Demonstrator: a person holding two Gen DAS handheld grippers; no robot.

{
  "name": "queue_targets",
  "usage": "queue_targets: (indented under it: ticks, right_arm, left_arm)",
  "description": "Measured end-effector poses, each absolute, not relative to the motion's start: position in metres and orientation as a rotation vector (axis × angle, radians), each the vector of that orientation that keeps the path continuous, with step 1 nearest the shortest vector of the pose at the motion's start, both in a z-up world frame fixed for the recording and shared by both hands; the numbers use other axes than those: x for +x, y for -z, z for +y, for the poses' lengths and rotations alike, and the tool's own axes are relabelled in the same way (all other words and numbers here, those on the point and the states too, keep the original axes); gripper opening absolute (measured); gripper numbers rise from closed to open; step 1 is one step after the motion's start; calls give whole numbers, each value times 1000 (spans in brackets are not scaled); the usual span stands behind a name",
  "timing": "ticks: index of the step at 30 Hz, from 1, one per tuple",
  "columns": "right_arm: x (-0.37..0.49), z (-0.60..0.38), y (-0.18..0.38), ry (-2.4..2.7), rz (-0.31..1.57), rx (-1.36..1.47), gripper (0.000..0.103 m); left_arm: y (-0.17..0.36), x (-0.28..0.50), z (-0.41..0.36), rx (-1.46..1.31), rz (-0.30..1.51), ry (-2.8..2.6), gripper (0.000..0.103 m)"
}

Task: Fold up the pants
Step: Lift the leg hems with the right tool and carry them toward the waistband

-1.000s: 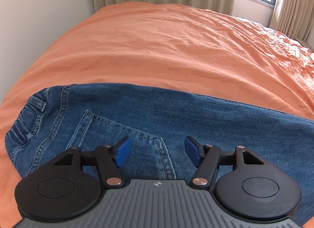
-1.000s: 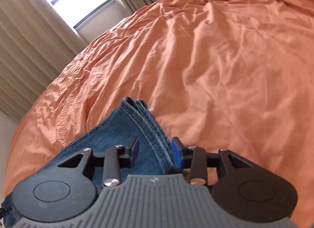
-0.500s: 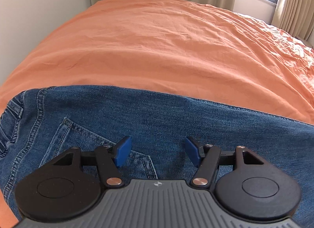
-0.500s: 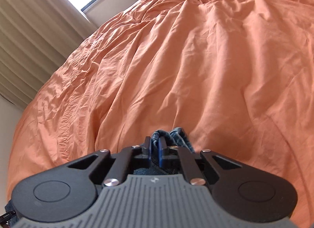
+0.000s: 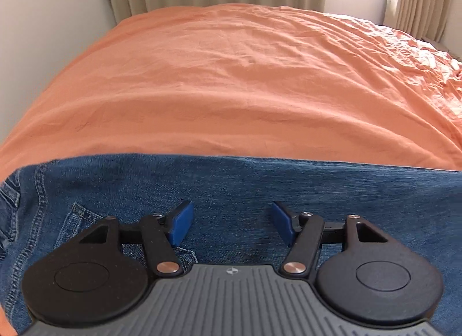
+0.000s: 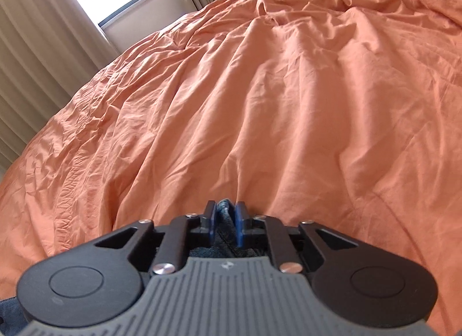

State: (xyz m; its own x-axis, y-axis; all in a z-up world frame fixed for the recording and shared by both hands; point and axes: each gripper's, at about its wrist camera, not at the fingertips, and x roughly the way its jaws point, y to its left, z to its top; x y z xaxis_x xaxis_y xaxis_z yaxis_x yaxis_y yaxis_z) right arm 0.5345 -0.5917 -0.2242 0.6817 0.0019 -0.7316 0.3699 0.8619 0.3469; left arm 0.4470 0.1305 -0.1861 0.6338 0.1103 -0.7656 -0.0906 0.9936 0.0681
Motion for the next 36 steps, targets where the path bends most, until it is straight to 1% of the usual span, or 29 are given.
queue_targets:
  ticks: [4, 5, 6, 8, 9, 10, 11, 12, 13, 15, 18, 21, 23, 24, 25, 26, 27, 28, 30, 33, 35, 36]
  right_arm:
    - [494, -596, 202, 176, 793, 548, 23]
    - [480, -597, 198, 166, 784, 566, 24]
    - [465, -599, 195, 155, 774, 591, 29]
    - [437, -603, 192, 142, 758, 653, 33]
    - [420, -605, 192, 135, 752, 694, 35]
    - [406, -607, 194, 133, 751, 727, 35]
    - [392, -609, 197, 135, 749, 760, 36]
    - [379, -610, 202, 136, 747, 798, 40]
    - [368, -612, 209, 130, 748, 838, 46]
    - [351, -613, 226, 121, 750, 919, 51]
    - [346, -616, 257, 120, 759, 1064, 51]
    - [356, -615, 280, 118, 763, 1145, 51]
    - [363, -616, 294, 130, 749, 1186, 50]
    - [367, -617, 300, 127, 734, 1212, 48]
    - [369, -619, 307, 118, 716, 1235, 42]
    - [370, -621, 312, 118, 707, 1259, 36]
    - [372, -624, 317, 118, 712, 1280, 17]
    - [373, -626, 320, 112, 705, 1292, 7]
    - [371, -628, 314, 85, 668, 1268, 1]
    - [371, -625, 300, 68, 655, 1167, 0]
    - [373, -627, 298, 66, 661, 1158, 0]
    - [374, -628, 299, 63, 665, 1159, 0]
  left_arm:
    - [171, 434, 110, 22, 867, -79, 71]
    - [168, 430, 103, 28, 861, -66, 69]
    - [164, 426, 95, 25, 858, -41, 66]
    - [157, 419, 79, 15, 866, 18, 64]
    - [153, 417, 69, 28, 868, 32, 59]
    - [150, 414, 57, 51, 867, 48, 56]
    - [147, 412, 47, 66, 866, 64, 51]
    - [145, 410, 37, 66, 874, 91, 49]
    - [143, 409, 27, 47, 887, 122, 49]
    - [143, 409, 7, 23, 907, 181, 43]
    - [147, 409, -28, 57, 918, 239, 42]
    - [155, 415, -57, 51, 933, 285, 42]
    - [161, 418, -73, 41, 940, 301, 42]
    - [164, 421, -80, 37, 946, 311, 40]
    - [168, 424, -88, 39, 951, 321, 40]
    - [171, 427, -95, 47, 954, 329, 37]
    - [175, 431, -105, 59, 956, 340, 35]
    - [178, 434, -113, 72, 957, 351, 34]
    - [185, 443, -132, 102, 947, 371, 32]
    - [194, 462, -155, 121, 941, 391, 30]
    - [201, 479, -169, 129, 945, 395, 29]
    - [205, 487, -176, 137, 947, 391, 27]
